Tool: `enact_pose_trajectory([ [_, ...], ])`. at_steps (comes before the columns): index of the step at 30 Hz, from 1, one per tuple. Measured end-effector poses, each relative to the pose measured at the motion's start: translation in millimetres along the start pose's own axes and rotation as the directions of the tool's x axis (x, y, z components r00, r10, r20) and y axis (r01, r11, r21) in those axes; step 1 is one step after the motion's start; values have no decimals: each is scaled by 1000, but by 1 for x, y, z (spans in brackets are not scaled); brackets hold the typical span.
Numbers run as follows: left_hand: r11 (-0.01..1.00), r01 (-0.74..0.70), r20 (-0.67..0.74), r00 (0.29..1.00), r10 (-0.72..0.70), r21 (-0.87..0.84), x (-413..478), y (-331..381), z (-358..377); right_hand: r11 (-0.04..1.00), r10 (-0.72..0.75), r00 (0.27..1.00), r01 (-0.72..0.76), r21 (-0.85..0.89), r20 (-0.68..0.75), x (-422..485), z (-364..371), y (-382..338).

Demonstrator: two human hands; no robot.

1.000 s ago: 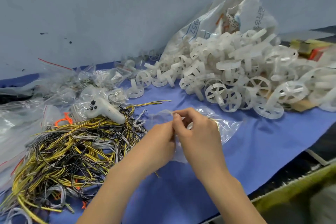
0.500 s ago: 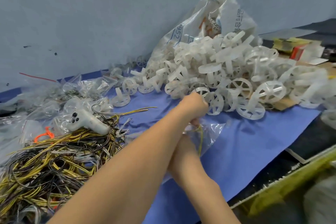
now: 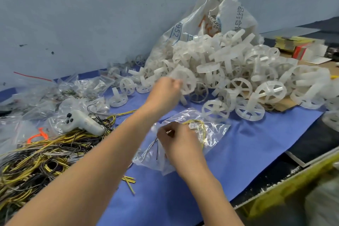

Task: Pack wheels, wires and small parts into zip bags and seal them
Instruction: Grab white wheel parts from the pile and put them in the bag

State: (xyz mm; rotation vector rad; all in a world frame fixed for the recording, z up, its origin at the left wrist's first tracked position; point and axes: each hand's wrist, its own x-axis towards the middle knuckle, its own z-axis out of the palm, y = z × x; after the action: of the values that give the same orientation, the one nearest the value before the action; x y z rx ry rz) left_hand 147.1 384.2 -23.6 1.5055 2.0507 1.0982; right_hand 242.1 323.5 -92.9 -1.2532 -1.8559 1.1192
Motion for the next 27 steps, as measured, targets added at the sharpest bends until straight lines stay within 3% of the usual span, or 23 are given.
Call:
enact_pose_trajectory([
  [1,994,-41,-44,998,36,-106,-17,-9,-23,1000,-9,1000,9,0,-3,-2,0,-2],
  [3,943,-36,7,999,41,-332,-65,-30,-68,999,-34,999,33,-19,-10,-3,2,-5],
  [6,849,192,195,975,-108,-491,-123,-60,-104,997,-61,996,58,-46,-71,-5,1,-14],
  [8,822,300,213,952,-222,-483,-145,-78,-110,997,-80,989,76,-34,-124,-8,0,-21],
  [10,829,310,176,950,-256,-465,-152,-84,-105,988,-148,974,141,-56,-170,-14,3,-29],
  [16,947,186,212,968,-132,-262,-120,-73,-70,919,-355,925,319,-229,-136,-32,19,-44],
  [18,951,161,238,966,-98,-264,-110,-69,-57,895,-390,916,353,-272,-97,-32,23,-45],
  [19,936,169,241,966,-95,-310,-105,-69,-51,893,-394,914,356,-276,-98,-32,24,-46],
  [21,964,137,220,972,-87,-228,-100,-74,-38,903,-383,916,345,-258,-116,-28,24,-46],
  [24,967,39,304,952,40,-250,-102,-75,-27,917,-354,926,316,-245,-132,-24,22,-42],
  [27,991,-81,224,969,103,-103,-95,-54,-33,938,-315,936,283,-201,-156,-17,14,-38],
])
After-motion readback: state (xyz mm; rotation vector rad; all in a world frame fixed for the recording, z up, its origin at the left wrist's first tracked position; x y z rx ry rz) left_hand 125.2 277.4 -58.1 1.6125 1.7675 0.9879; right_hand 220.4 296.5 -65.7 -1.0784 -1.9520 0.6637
